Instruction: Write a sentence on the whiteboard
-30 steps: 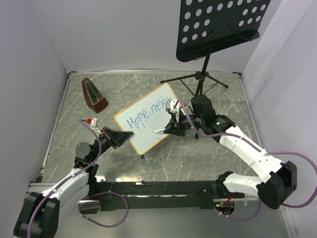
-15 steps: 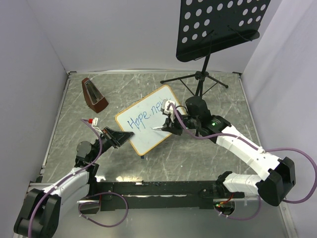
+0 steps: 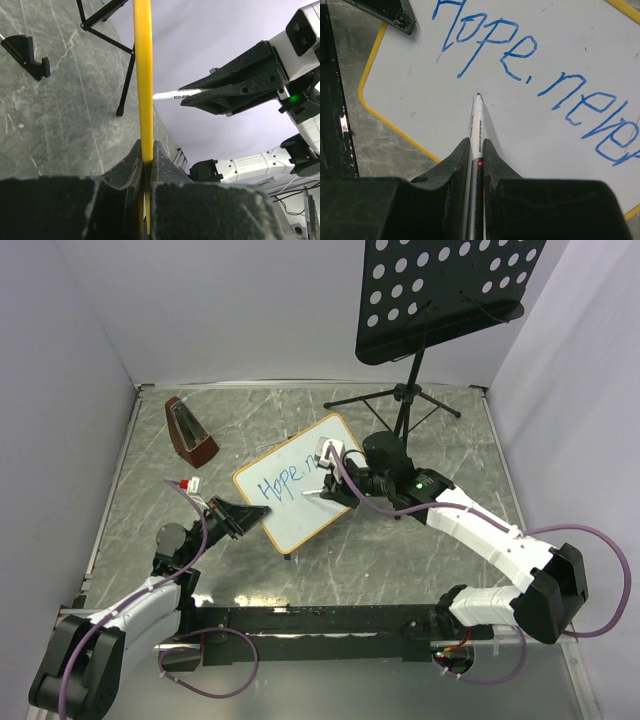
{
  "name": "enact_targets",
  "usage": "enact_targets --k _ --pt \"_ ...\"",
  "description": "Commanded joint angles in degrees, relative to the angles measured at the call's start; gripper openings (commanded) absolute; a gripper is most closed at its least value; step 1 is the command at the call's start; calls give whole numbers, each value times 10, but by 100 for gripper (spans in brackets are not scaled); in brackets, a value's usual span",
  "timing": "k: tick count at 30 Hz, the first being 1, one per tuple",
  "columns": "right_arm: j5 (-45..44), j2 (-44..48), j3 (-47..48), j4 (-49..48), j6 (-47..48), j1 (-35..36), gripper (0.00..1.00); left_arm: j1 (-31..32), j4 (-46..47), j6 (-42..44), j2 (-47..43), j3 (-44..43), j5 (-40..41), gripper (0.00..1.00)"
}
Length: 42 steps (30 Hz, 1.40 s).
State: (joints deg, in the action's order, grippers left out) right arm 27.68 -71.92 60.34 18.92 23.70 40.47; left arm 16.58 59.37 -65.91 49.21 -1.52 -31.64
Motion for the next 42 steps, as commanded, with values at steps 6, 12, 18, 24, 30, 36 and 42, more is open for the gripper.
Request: enact_targets --k 6,12,18,24,30,36,42 --pt "10 -3 29 18 21 16 0 -1 102 -19 -12 30 8 1" --pt "15 3 22 43 34 19 0 -1 89 -17 -21 27 18 1" --pt "16 14 12 64 43 20 0 -2 77 -15 -30 27 25 1" --pt "25 22 6 89 50 25 0 -3 71 -12 -32 26 25 1" --pt "29 20 7 108 56 37 0 -4 70 -12 -32 26 25 1" --pt "32 11 16 111 56 48 0 -5 65 -9 -35 25 24 1" --pt "30 20 38 83 44 47 0 -6 69 -9 -32 30 21 1"
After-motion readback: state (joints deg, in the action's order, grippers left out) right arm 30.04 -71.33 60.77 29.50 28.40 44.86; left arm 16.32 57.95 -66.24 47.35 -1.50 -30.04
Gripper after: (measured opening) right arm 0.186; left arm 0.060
